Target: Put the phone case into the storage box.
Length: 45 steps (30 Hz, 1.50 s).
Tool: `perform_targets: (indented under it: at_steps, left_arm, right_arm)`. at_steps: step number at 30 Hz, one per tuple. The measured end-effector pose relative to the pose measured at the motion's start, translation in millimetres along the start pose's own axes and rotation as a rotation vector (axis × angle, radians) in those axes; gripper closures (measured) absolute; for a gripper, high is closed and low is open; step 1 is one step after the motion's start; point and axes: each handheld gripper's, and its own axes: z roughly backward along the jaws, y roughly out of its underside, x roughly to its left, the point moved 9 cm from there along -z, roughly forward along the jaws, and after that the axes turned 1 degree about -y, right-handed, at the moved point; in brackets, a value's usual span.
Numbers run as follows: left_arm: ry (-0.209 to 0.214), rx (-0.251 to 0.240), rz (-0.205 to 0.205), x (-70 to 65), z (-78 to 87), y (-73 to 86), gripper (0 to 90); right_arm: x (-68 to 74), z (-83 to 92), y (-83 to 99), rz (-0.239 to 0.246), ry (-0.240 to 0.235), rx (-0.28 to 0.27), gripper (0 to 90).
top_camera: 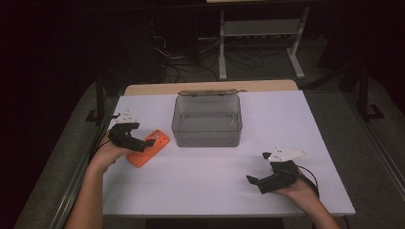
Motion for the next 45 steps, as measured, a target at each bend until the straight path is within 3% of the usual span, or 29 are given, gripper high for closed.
perform_targets:
  at_steps: [29,45]
  left_arm:
    - [-0.012,0.145,0.026,6.5,-10.5,21.1,0.0]
    - [0.001,0.226,0.004,1.1,-16.8,36.5,0.0]
  right_arm:
    - [0.6,-0.2,-0.4,0.008,-0.002,-0.001,0.0]
    - [0.2,0.7,-0.7,0.006,0.001,-0.004,0.0]
